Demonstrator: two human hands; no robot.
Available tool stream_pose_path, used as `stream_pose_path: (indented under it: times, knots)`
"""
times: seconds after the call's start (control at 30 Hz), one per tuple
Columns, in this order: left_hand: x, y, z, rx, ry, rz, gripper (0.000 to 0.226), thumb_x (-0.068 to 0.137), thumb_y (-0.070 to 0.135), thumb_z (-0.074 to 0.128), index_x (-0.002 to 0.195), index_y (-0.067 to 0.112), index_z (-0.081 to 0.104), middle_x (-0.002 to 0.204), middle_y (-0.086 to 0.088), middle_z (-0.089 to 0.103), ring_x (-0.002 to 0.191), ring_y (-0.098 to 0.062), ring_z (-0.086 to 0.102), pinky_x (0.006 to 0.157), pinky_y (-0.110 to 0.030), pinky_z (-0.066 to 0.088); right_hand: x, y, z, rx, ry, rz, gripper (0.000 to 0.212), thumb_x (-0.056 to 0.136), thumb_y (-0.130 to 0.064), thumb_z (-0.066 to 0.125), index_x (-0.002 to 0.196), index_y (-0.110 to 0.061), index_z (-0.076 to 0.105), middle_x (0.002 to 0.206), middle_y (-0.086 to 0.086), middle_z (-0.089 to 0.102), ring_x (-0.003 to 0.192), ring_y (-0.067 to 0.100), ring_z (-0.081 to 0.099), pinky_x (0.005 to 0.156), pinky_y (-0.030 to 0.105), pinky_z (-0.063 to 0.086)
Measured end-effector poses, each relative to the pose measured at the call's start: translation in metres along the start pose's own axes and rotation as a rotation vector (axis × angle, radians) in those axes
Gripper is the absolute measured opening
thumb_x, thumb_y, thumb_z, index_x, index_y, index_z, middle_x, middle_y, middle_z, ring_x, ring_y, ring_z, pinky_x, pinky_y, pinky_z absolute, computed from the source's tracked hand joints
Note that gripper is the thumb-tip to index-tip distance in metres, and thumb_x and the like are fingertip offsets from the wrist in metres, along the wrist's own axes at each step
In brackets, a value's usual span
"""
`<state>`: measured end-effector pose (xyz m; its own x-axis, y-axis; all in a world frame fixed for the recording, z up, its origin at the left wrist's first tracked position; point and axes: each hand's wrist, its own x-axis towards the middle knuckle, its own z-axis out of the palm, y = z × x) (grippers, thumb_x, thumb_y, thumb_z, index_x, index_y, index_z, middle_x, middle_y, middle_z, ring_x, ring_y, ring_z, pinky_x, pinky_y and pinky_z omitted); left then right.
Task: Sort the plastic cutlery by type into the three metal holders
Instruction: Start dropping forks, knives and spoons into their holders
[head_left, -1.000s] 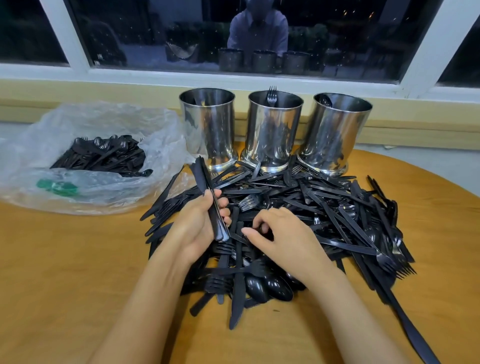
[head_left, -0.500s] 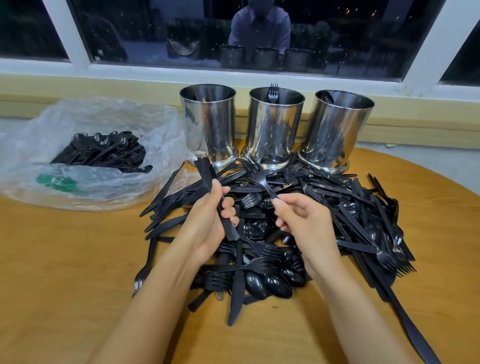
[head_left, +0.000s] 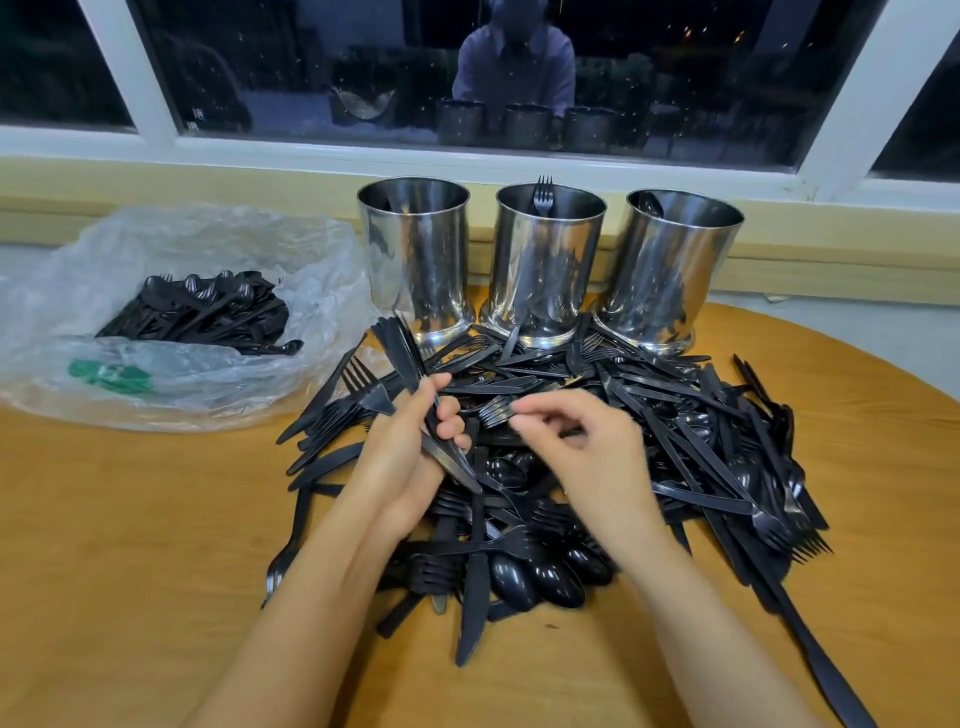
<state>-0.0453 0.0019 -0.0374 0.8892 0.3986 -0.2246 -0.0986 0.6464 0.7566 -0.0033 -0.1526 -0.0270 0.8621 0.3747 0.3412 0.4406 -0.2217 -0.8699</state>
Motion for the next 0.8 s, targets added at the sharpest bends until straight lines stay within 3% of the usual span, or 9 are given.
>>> stream_pose_path:
  times: [0.17, 0.27, 0.33, 0.63, 0.8]
  knots:
    - [0.001, 0.005, -0.005, -0.065, -0.027, -0.075, 0.021, 0.106, 0.024, 0.038, 0.107, 0.01, 0.055, 0.064, 0.002, 0.044, 0.052, -0.009, 0.038, 0.055, -0.024, 0.037, 0.049, 0.029, -0.024, -0.451, -0.005, -0.084, 0.017, 0.09, -0.008, 0.066, 0.098, -0.02, 0.074, 0.092, -0.01, 0.066, 0.078, 0.001, 0.055, 0.074, 0.008, 0.042]
    - [0.001, 0.004, -0.005, -0.044, -0.025, -0.092, 0.021, 0.106, 0.023, 0.039, 0.106, 0.01, 0.055, 0.063, 0.002, 0.044, 0.051, -0.009, 0.037, 0.055, -0.025, 0.036, 0.073, 0.039, -0.027, -0.674, -0.176, -0.137, 0.022, 0.092, -0.008, 0.063, 0.109, -0.019, 0.072, 0.101, -0.006, 0.061, 0.101, 0.016, 0.055, 0.088, 0.031, 0.047]
    - [0.001, 0.004, -0.005, -0.042, -0.013, -0.093, 0.02, 0.106, 0.022, 0.038, 0.105, 0.01, 0.054, 0.063, 0.002, 0.044, 0.051, -0.01, 0.037, 0.054, -0.025, 0.036, 0.082, 0.041, -0.025, -0.799, -0.293, -0.141, 0.025, 0.094, -0.014, 0.062, 0.116, -0.022, 0.069, 0.113, -0.004, 0.061, 0.113, 0.019, 0.048, 0.09, 0.036, 0.046]
    - [-0.001, 0.006, -0.003, -0.053, 0.0, -0.106, 0.021, 0.106, 0.021, 0.038, 0.102, 0.01, 0.055, 0.062, 0.001, 0.043, 0.052, -0.01, 0.036, 0.056, -0.025, 0.035, 0.091, 0.036, -0.016, -0.93, -0.437, -0.146, 0.034, 0.094, -0.031, 0.061, 0.128, -0.028, 0.06, 0.122, -0.006, 0.061, 0.119, 0.015, 0.042, 0.086, 0.033, 0.041]
    - [0.0, 0.007, -0.004, -0.066, -0.001, -0.115, 0.021, 0.106, 0.022, 0.038, 0.102, 0.01, 0.055, 0.063, 0.001, 0.043, 0.052, -0.01, 0.036, 0.056, -0.025, 0.036, 0.087, 0.038, -0.019, -0.982, -0.356, -0.307, 0.028, 0.101, -0.029, 0.049, 0.125, -0.024, 0.062, 0.117, -0.007, 0.066, 0.113, 0.016, 0.047, 0.084, 0.03, 0.039]
